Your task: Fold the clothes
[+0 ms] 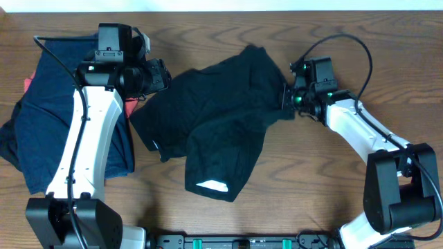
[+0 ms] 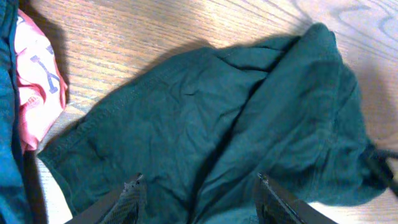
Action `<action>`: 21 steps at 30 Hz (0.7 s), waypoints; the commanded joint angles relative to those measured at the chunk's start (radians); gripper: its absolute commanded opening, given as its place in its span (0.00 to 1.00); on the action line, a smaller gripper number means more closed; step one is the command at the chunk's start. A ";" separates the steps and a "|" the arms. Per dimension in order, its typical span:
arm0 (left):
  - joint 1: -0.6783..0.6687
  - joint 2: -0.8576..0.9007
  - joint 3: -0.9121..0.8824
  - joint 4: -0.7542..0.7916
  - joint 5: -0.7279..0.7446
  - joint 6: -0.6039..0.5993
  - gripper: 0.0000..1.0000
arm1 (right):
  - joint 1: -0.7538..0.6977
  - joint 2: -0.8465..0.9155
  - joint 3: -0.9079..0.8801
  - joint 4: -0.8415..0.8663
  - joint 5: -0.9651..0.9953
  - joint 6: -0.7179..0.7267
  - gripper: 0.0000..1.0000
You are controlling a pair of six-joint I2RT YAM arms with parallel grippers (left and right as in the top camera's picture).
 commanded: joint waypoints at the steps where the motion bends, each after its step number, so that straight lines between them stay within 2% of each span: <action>1: 0.002 0.005 -0.006 -0.003 -0.013 0.018 0.58 | -0.023 -0.004 0.009 -0.116 0.031 0.041 0.01; 7: 0.002 0.005 -0.006 -0.002 -0.013 0.018 0.58 | -0.087 -0.006 0.009 -0.372 0.349 0.041 0.01; 10: 0.002 0.005 -0.006 -0.003 -0.013 0.018 0.58 | -0.117 -0.008 0.009 -0.380 0.415 0.040 0.02; 12: 0.002 0.005 -0.006 -0.002 -0.013 0.018 0.58 | -0.134 -0.010 0.016 -0.355 0.393 0.003 0.05; 15: 0.002 0.005 -0.006 -0.002 -0.013 0.018 0.58 | -0.142 -0.027 0.053 -0.323 0.236 -0.172 0.33; 17: 0.002 0.005 -0.006 -0.002 -0.013 0.018 0.58 | -0.141 -0.047 0.103 -0.335 0.171 -0.246 0.45; 21: 0.002 0.005 -0.006 -0.003 -0.013 0.018 0.58 | -0.138 -0.095 0.233 -0.369 0.153 -0.294 0.54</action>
